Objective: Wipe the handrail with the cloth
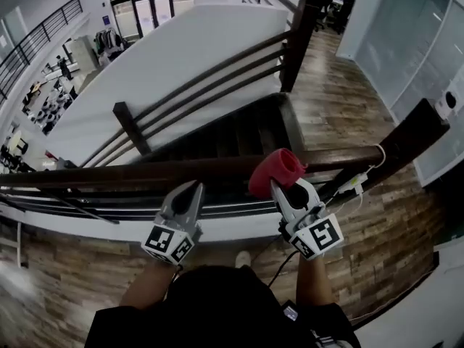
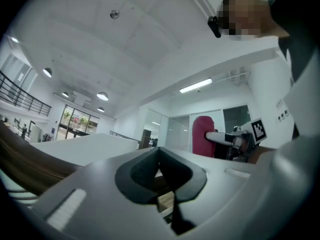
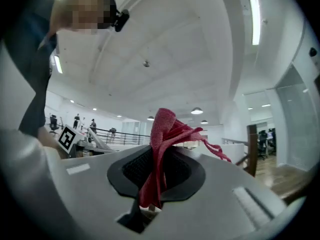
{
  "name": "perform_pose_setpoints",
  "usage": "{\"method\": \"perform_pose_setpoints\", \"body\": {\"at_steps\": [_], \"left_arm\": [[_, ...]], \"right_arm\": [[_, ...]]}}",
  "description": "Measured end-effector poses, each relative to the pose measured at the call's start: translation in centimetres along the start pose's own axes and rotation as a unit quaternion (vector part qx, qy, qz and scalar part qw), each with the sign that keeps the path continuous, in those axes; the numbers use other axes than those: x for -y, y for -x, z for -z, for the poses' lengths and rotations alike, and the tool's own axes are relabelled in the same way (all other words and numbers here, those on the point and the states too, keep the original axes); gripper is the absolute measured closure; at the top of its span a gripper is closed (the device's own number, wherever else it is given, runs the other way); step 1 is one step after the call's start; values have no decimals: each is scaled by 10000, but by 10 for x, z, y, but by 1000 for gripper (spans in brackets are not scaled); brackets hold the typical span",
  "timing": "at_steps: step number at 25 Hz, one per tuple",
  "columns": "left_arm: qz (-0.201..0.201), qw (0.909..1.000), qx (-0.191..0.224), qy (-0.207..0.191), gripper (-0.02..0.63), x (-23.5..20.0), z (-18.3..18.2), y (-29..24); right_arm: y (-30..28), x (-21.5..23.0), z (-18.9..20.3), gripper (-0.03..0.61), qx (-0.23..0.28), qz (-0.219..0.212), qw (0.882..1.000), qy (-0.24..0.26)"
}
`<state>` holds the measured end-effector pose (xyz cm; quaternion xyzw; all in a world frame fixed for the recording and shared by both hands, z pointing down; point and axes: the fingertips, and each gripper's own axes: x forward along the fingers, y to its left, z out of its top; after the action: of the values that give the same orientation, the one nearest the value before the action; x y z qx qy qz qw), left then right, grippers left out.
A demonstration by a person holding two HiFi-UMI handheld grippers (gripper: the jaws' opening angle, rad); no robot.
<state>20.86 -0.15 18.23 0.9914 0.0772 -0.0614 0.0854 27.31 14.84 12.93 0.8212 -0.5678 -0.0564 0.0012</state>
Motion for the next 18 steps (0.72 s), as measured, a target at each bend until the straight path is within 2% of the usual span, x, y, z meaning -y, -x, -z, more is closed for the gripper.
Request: {"method": "perform_pose_setpoints", "body": {"at_steps": [4, 7, 10, 13, 18], "left_arm": [[-559, 9982, -30, -206, 614, -61, -16, 79], [-1224, 9920, 113, -298, 614, -110, -28, 142], [-1841, 9822, 207, -304, 614, -149, -33, 196], [-2208, 9740, 332, -372, 614, -174, -37, 252], [-2772, 9591, 300, -494, 614, -215, -47, 341]], "right_arm": [[-58, -107, -9, 532, 359, -971, 9937, 438], [-99, -182, 0, 532, 280, -1641, 9831, 759], [-133, -247, 12, 532, 225, -2361, 9685, 753], [-156, -316, 30, 532, 39, -3002, 9495, 912], [-201, -421, 65, 532, -345, -3615, 9265, 981]]}}
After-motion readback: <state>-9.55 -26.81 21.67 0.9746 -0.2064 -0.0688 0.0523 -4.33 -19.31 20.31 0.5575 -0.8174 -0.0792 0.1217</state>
